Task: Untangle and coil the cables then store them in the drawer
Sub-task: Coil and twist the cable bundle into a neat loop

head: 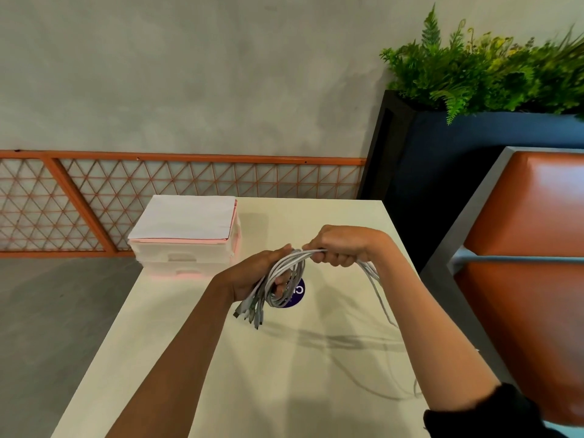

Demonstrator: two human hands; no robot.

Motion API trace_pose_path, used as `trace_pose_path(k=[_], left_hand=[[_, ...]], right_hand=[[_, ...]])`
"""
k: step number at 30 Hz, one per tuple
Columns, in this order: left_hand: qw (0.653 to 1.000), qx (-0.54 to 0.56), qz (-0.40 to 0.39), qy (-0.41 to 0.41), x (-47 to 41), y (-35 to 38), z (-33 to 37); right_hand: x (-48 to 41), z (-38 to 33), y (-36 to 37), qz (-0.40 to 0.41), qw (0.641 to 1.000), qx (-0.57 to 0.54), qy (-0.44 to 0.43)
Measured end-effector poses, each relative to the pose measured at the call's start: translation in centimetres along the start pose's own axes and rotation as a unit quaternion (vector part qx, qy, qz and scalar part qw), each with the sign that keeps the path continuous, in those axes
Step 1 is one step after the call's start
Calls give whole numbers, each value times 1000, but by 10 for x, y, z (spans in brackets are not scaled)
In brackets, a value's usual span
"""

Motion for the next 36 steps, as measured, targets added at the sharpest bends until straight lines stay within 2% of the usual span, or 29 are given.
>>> trace_pose_path(k=[5,11,17,22,25,27,29,33,36], left_hand=[[999,31,9,-1,-2,2,3],[1000,-24,14,-1,-6,5,3],[1000,11,2,-28,-2,-1,9],[993,104,-15,-51,-3,-13,11],[988,145,-23,-46,-5,-12,14],[989,141,-21,-37,-5,-12,16],[994,108,-3,-22,-5,-13,19],[998,40,39,-2,-1,-13,25],[998,26,45,-21,2,-13,25]], right_hand=[[-7,-12,2,-11,998,50,28],[-13,-14,6,-29,997,70,28],[-8,-11,3,-35,997,39,-59],[-8,0,0,27,990,23,-138],[-14,8,3,123,978,57,-161],[-18,14,10,194,961,95,-174],[-21,19,19,235,951,77,-185],[-23,22,20,251,945,92,-189],[-20,15,14,238,943,133,-191]])
Point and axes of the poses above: each hand's wrist, its own x-axis away from the middle knuckle, its own y-axis out of the palm, z = x × y, the point moved 2 cm from there along -x, towards the middle knuckle, and after that the axes turned 8 degrees about x, right-handed, at the moved point
